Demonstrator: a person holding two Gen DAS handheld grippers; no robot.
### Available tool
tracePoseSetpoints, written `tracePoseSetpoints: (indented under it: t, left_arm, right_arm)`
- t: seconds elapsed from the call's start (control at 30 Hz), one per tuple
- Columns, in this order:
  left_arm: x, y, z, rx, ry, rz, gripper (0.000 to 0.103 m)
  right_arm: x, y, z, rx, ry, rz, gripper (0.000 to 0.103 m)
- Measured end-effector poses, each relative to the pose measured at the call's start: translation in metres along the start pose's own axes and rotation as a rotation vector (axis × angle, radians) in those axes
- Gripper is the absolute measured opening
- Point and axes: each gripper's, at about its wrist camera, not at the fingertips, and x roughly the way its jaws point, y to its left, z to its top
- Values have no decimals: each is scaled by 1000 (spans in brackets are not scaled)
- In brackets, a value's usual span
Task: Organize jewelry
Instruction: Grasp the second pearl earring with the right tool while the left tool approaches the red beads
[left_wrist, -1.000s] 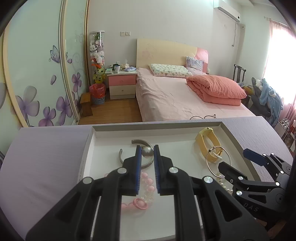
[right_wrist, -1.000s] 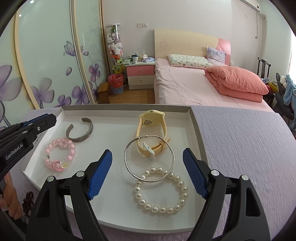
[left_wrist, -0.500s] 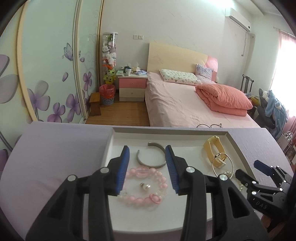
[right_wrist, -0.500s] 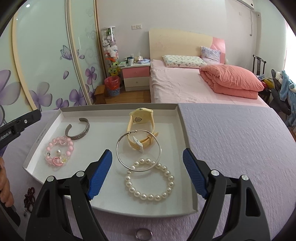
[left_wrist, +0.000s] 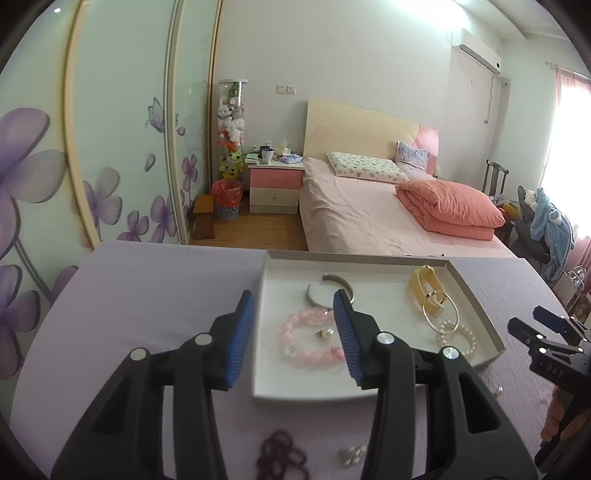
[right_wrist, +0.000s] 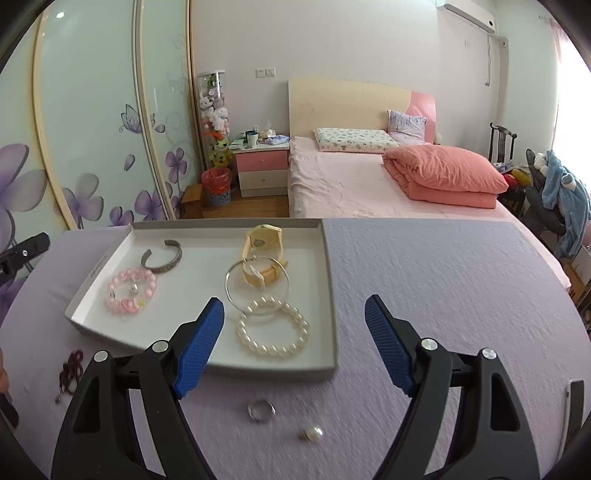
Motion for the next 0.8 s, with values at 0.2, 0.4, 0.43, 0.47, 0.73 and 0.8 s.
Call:
tracePoseSetpoints:
  t: [0.2,0.4,0.43,0.47,0.73,0.8]
  left_arm:
    - [-25,25,-31,-16,17,5,56]
    - [-35,45,-64,-32,60,9,69]
    - [-37,48,-70,-39,68,6,71]
    - [-38,51,-74,-44,72,3,73]
    - [-48,51,-101,-11,89,-9,79]
    - [-48,47,-105,2,97,-20,79]
  right_arm:
    - [-8,-17,-30,-1,49,-19,74]
    - [4,-25,-66,12,159,6,61]
    - [4,-24,-71,11,171,11,59]
    - [6,-22,-76,6,187,16,56]
    - [13,-9,-89,-15,224,12,38]
    - [17,-8,-87,6,227,9,34]
